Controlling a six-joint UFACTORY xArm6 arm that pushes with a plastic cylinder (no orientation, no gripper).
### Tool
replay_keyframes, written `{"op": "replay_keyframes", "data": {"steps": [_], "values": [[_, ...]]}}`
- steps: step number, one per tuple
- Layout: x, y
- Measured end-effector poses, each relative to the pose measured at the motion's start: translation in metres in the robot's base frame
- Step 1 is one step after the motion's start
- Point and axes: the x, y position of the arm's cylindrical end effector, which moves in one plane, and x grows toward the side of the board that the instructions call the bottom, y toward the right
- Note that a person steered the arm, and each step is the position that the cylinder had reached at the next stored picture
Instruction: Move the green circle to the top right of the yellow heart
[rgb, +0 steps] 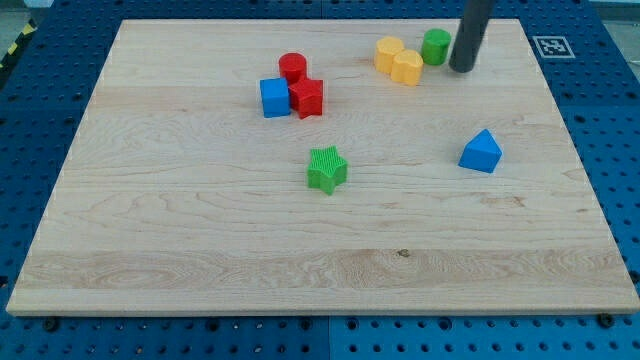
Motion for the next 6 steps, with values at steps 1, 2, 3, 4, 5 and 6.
{"op": "replay_keyframes", "data": {"steps": [1, 2, 3, 4, 5, 6], "values": [[-0.049, 0.006], [-0.077, -0.02], [-0.068, -0.022], [-0.054, -0.023], [-0.054, -0.054], [-0.055, -0.04]]}}
